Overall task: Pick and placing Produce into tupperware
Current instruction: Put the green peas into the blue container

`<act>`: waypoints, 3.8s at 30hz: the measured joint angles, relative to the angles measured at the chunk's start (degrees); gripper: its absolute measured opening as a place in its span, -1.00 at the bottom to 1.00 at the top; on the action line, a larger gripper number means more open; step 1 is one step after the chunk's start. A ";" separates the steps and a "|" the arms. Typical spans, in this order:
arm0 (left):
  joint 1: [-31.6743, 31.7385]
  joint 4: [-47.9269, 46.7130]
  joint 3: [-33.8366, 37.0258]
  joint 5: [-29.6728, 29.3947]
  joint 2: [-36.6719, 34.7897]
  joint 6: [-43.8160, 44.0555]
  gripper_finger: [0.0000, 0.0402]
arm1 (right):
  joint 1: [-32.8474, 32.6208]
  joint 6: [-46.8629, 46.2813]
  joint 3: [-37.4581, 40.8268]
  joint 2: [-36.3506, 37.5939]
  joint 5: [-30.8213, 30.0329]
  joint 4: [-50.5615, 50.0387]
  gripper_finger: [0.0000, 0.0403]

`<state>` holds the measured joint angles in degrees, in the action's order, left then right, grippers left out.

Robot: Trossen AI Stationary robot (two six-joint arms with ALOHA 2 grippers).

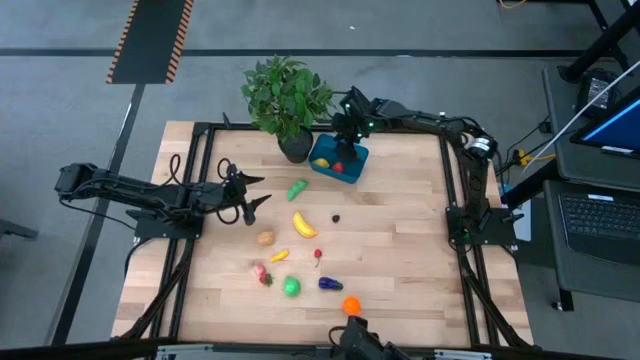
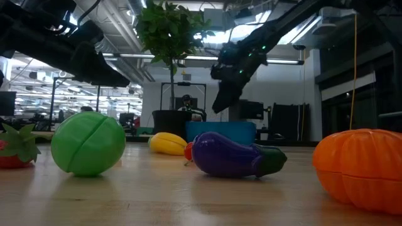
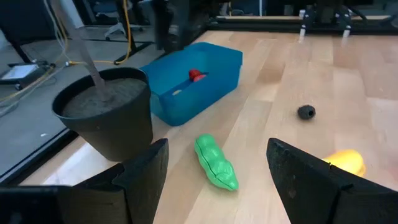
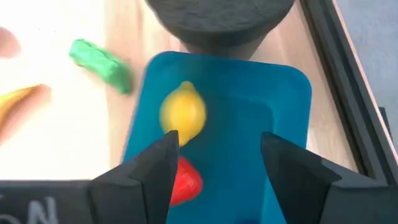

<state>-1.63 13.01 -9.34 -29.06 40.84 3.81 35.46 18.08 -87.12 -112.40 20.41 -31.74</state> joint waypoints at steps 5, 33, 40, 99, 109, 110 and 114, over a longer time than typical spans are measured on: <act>-0.04 0.74 -0.02 -0.02 0.00 -1.19 0.32 | -0.02 -2.70 9.76 7.96 0.80 6.66 0.13; -10.90 4.69 0.00 7.86 0.00 3.63 0.32 | -11.64 -14.80 65.83 55.75 10.98 54.35 0.13; -11.19 4.64 0.00 8.02 0.00 6.02 0.32 | -12.15 -17.87 65.93 54.76 10.76 52.18 0.13; 12.90 -11.58 -23.71 18.43 38.32 15.13 0.32 | -12.04 -16.10 65.93 48.68 10.63 50.70 0.13; 16.07 -5.08 -23.73 22.66 44.05 12.50 0.32 | -12.04 -16.08 65.93 48.68 10.63 50.72 0.13; 16.32 -5.08 -23.91 22.65 44.73 12.26 0.32 | -12.04 -16.08 65.93 48.68 10.63 50.72 0.13; 17.15 -5.17 -25.74 22.66 47.76 12.07 0.32 | -12.04 -16.08 65.93 48.68 10.63 50.72 0.13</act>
<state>15.52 7.84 -35.08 -6.39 88.60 15.88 23.42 2.00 -21.19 -63.72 31.05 18.98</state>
